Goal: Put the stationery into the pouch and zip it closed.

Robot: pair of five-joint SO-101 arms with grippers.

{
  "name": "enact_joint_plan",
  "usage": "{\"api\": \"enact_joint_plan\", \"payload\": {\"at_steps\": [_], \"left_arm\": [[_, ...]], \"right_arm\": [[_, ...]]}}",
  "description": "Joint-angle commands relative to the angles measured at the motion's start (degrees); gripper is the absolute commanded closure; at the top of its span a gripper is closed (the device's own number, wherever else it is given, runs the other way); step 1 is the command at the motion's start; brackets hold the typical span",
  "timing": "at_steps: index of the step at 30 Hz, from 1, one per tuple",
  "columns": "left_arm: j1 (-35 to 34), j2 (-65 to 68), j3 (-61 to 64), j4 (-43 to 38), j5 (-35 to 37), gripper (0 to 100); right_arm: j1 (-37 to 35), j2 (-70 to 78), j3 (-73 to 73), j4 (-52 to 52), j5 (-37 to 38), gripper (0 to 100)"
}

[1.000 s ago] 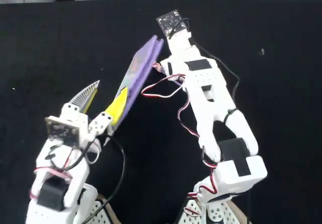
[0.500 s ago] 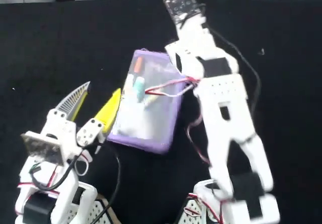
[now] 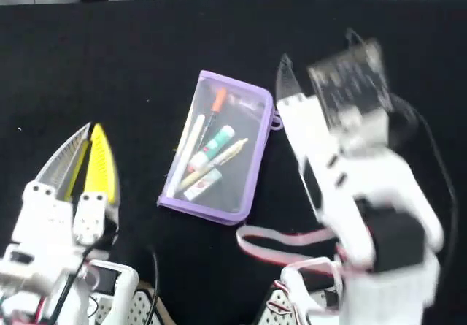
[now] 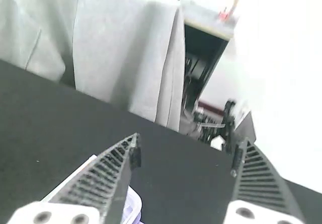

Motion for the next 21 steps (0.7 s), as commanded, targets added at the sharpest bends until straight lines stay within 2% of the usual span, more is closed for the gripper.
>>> {"api": "enact_joint_plan", "payload": {"at_steps": [1, 5, 9, 14, 18, 21], "left_arm": [[-0.48, 0.0, -10.33, 7.56, 0.53, 97], [-0.48, 0.0, -16.66, 15.65, 0.53, 97], [-0.4, 0.0, -19.03, 22.86, 0.62, 97], [-0.48, -0.26, -19.47, 32.09, 0.62, 97], [-0.48, -0.26, -27.74, 37.89, 0.62, 97], [-0.48, -0.18, -32.04, 40.53, 0.09, 97]], "right_arm": [[1.23, -10.59, -3.03, 6.33, 0.09, 75.2], [1.23, -19.12, -1.98, 11.69, 0.18, 87.6], [1.23, -28.53, 5.05, 12.13, 0.53, 95.9], [1.23, -41.63, 19.47, 12.31, 0.35, 98.6], [1.23, -53.76, 27.82, 12.48, 0.18, 98.6], [1.23, -52.7, 28.7, 13.54, 0.44, 98.6]]}}
